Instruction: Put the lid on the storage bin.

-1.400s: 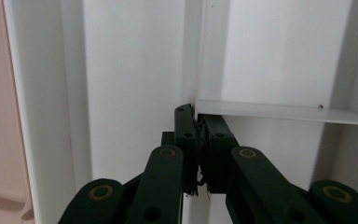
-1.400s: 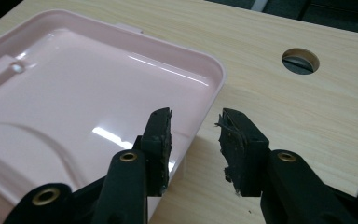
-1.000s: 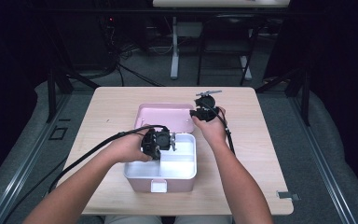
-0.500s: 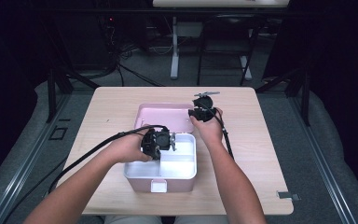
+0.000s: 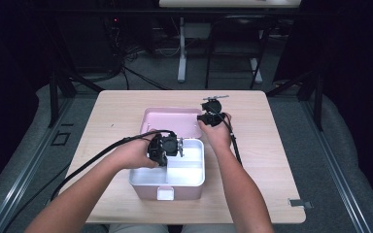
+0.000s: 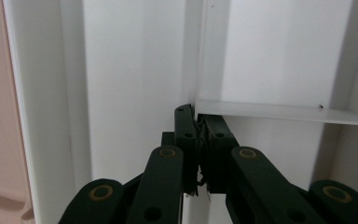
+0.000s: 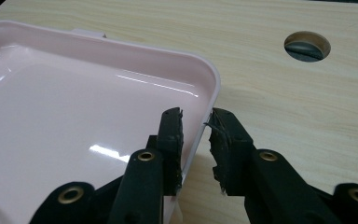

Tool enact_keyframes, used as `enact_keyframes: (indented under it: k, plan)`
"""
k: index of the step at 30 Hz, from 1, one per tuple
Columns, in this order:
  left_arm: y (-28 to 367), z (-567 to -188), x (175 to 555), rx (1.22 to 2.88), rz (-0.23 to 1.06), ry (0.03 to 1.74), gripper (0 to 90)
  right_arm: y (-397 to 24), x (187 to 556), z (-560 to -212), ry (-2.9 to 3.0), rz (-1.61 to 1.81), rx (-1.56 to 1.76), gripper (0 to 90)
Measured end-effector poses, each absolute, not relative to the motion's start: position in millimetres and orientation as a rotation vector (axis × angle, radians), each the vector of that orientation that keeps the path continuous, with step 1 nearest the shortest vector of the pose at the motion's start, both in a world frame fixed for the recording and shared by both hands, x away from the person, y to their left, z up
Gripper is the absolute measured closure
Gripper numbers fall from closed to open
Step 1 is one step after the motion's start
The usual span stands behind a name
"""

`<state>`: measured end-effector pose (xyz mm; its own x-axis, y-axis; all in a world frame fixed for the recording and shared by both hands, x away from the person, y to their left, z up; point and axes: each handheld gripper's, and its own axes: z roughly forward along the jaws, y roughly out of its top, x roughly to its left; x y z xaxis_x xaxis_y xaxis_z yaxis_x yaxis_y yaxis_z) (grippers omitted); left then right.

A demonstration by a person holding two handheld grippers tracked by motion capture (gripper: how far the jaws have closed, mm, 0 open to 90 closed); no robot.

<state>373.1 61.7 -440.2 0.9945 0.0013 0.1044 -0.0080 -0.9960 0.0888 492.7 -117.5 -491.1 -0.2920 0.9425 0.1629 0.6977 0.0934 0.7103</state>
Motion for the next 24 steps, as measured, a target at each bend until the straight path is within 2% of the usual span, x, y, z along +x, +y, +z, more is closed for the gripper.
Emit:
enact_keyframes:
  k: [24]
  plan:
    - [60.8, -440.0, 372.0, 3.055, 0.169, 0.001, 86.5, -117.2, 500.1, -494.1, 2.059, 1.01, 1.739, 75.1]
